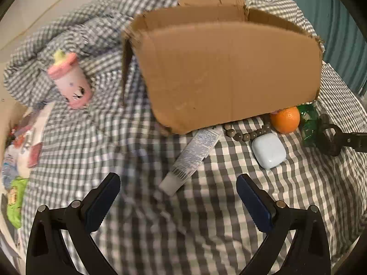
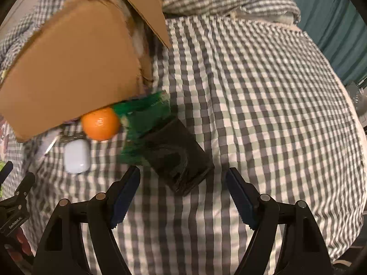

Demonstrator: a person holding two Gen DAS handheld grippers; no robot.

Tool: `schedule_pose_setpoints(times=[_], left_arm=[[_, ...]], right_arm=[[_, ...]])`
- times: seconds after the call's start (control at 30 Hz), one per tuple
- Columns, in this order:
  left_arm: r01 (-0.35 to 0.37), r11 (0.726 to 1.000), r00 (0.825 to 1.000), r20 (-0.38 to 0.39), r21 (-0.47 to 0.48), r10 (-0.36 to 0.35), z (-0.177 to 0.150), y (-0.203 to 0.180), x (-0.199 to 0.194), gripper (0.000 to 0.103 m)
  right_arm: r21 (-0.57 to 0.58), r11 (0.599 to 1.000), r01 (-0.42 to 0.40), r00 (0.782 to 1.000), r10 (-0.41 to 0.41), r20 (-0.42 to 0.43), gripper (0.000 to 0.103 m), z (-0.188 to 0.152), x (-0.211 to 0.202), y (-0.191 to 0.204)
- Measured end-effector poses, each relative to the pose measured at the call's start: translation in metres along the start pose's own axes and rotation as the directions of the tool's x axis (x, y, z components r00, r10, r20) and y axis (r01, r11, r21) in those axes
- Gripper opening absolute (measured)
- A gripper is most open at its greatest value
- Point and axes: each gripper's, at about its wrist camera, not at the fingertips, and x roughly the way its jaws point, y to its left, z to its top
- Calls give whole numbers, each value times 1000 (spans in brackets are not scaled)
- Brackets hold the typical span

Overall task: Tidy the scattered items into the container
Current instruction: 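Move both tools back down to the items beside the box, then grasp the white toothpaste tube with left tool while right grasps black cup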

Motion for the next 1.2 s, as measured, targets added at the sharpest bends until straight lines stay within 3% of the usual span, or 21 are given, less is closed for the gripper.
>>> schedule_pose_setpoints(times=[0.2, 0.4, 0.53, 0.57, 0.6, 0.67, 0.8, 0.9, 1.2], left_arm=[[33, 999, 999, -30, 10, -32, 4, -8, 34, 103], [3, 1000, 998, -56, 24, -2, 10, -13, 64, 103], [47, 998, 998, -47, -40, -48, 9, -4, 70, 102], [54, 997, 997, -51, -48, -56, 8, -2, 70, 100], [58, 997, 997, -53, -51, -60, 8, -2, 70, 92], [63, 997, 997, -51, -44, -65, 7, -1, 66, 80], [39, 999, 997, -62, -22, -41, 3, -3, 57, 40], [43, 999, 996, -77, -5, -43, -2, -3, 49, 27], [30, 999, 996, -88, -15, -31, -25, -6, 25, 27]], right_arm=[[-25, 1000, 1, 999, -2, -54, 77, 11, 29, 2], [-93, 995, 25, 998, -31, -59, 78, 16, 39, 11], [-97, 995, 19, 998, -25, -58, 78, 16, 38, 10], [-98, 995, 23, 998, -28, -56, 77, 15, 37, 10], [-97, 995, 34, 998, -40, -55, 69, 14, 36, 10], [-89, 995, 52, 997, -56, -49, 66, 11, 31, 11], [-98, 994, 54, 997, -59, -47, 62, -1, 23, 15], [-97, 995, 35, 998, -39, -46, 61, -10, 16, 17], [-80, 997, 11, 999, -13, -30, 57, -32, -13, 14]])
